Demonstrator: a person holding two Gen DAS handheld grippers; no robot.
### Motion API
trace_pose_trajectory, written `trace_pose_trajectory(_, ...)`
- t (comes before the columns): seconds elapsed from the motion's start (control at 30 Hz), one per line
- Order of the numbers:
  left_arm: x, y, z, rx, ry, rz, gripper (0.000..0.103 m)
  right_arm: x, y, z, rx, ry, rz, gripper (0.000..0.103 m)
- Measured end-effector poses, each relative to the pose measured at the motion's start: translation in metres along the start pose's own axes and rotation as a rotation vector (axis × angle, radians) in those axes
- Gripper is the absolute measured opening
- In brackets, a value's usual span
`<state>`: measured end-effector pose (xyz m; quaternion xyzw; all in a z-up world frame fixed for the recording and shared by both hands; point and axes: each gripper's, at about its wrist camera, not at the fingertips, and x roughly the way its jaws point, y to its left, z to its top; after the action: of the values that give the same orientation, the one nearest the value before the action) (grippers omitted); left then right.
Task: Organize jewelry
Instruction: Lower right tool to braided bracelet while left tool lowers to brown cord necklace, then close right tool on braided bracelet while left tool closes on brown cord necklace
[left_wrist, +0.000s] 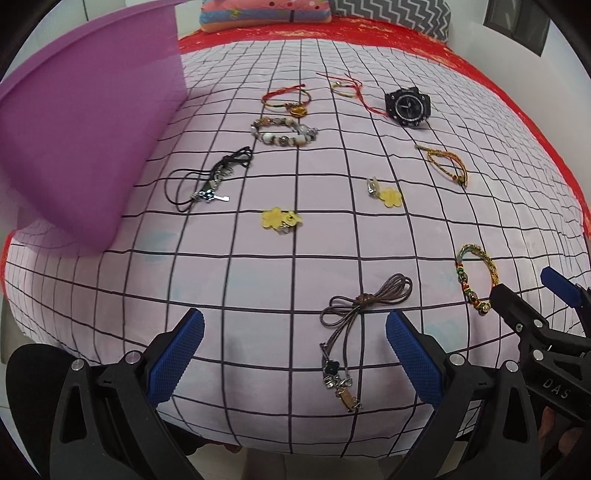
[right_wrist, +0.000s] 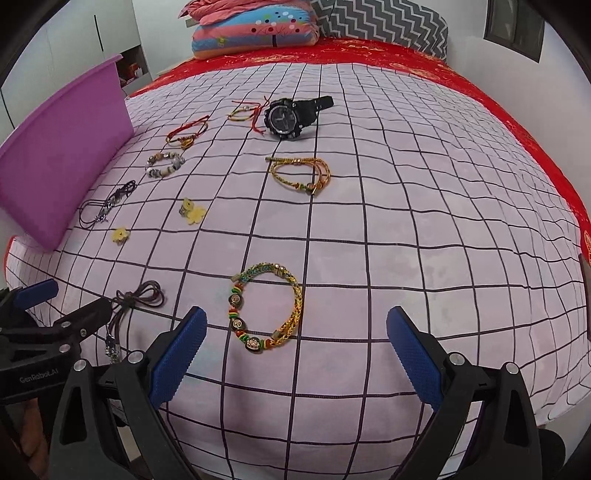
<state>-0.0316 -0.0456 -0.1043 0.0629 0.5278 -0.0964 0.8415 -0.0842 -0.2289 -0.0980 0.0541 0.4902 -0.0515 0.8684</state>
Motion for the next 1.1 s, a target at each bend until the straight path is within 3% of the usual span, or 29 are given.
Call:
trace_pose_trajectory(0.5,0.031,-0.010,-0.002,0.015,0.018,-0.016,0.097,0.032,-0.003,-0.005,-0.023,0.057,-0.030,0.093)
trace_pose_trajectory(0.83,0.037,-0.011,-0.001,0.015,-0.024,-0.009,0.097,0.040,0.001,-0.005,-0.056,0.050,-0.018,0.091)
trace_pose_trajectory(0.9,0.038,-0.011,0.000,0.009,-0.021,-0.018,0.094,0.040,0.003,-0.005,-0.067,0.049,0.003,0.082)
trace_pose_trajectory(0.97,0.036,-0.013,0.001,0.022,-0.019,-0.028,0.087,0.037,0.010,-0.005,-0.094,0.037,0.016,0.062)
trace_pose_trajectory(1.03,0.033,-0.018,0.001,0.045,-0.022,-0.028,0.076,0.036,0.017,-0.005,-0.120,0.029,0.022,0.051)
trace_pose_trajectory(1.1,0.029,-0.022,0.001,0.062,-0.030,-0.027,0.057,0.035,0.019,-0.005,-0.123,0.024,0.032,0.042)
